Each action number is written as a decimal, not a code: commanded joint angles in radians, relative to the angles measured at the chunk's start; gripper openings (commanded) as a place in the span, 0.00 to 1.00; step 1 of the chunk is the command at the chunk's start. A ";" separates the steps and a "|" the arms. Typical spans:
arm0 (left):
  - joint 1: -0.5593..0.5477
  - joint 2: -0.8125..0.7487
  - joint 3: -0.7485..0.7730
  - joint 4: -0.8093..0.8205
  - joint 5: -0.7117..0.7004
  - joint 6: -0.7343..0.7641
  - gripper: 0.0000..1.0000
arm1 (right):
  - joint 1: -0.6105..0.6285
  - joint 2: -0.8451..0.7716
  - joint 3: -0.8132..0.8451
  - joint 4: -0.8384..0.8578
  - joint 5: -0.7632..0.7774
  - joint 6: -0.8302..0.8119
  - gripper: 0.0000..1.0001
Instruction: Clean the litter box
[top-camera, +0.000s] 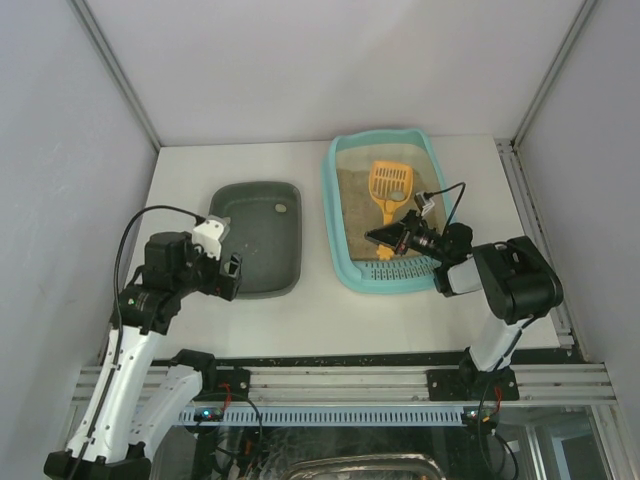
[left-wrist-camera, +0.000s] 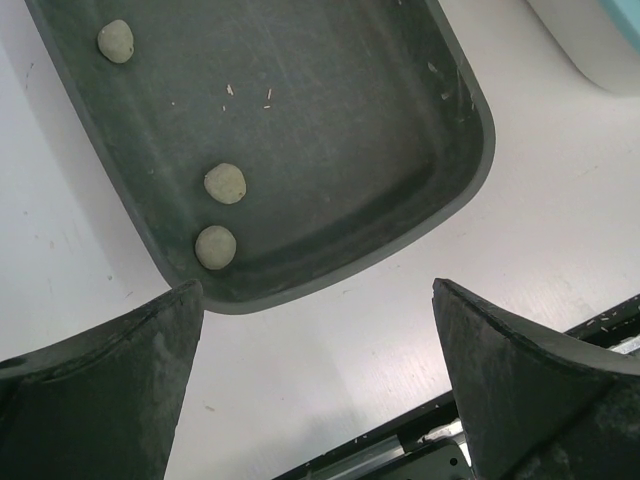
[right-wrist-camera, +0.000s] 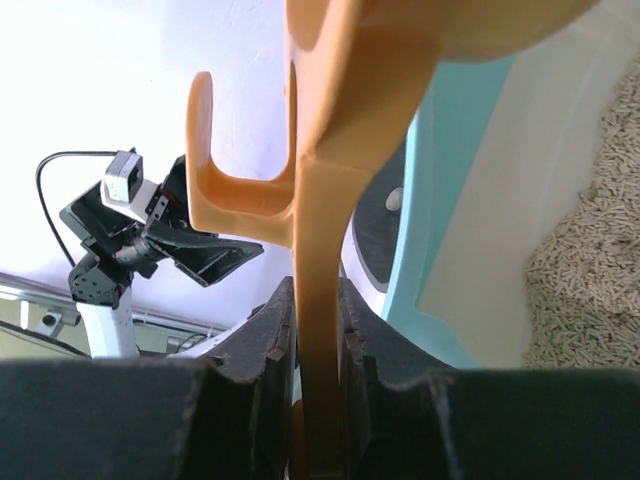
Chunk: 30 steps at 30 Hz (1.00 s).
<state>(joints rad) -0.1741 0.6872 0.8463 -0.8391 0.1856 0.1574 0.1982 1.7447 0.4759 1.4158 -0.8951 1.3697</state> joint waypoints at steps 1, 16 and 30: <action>-0.017 0.000 -0.021 0.048 -0.020 0.000 1.00 | 0.050 0.005 0.048 -0.070 0.006 -0.072 0.00; -0.046 0.033 -0.012 0.041 -0.033 0.006 1.00 | -0.061 -0.144 0.040 -0.482 -0.010 -0.284 0.00; -0.065 0.041 -0.004 0.034 -0.026 0.009 1.00 | -0.084 -0.236 0.109 -0.726 -0.016 -0.385 0.00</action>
<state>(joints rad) -0.2310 0.7315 0.8368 -0.8318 0.1596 0.1600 0.1555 1.5658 0.5789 0.6514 -0.8921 0.9958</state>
